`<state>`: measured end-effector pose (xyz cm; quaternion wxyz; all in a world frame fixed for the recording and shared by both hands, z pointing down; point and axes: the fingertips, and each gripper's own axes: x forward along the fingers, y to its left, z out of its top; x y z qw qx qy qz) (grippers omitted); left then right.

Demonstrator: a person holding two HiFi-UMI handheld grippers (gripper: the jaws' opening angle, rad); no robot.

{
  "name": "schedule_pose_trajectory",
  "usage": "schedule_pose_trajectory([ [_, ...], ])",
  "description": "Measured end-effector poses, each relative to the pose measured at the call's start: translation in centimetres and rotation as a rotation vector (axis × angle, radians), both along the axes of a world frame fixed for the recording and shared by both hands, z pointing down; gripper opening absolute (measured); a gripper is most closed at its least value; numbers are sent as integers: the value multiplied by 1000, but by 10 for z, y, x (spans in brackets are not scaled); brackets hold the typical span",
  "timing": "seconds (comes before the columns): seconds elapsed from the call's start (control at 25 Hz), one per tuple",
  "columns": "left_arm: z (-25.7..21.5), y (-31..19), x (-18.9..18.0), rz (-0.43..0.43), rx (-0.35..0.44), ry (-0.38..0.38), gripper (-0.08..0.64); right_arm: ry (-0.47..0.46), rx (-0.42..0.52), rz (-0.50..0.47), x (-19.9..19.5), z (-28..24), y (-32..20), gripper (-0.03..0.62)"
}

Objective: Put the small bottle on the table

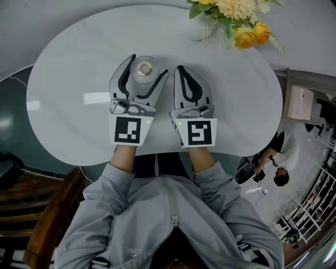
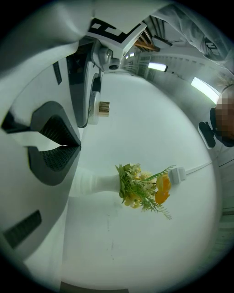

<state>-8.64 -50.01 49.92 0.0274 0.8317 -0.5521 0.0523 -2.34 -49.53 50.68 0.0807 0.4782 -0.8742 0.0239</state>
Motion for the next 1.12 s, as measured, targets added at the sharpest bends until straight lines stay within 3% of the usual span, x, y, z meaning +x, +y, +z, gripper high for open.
schedule_pose_trajectory([
  [1.12,69,-7,6,51,-182,-117,334,5,-67,-19,-12,27,-8,28],
])
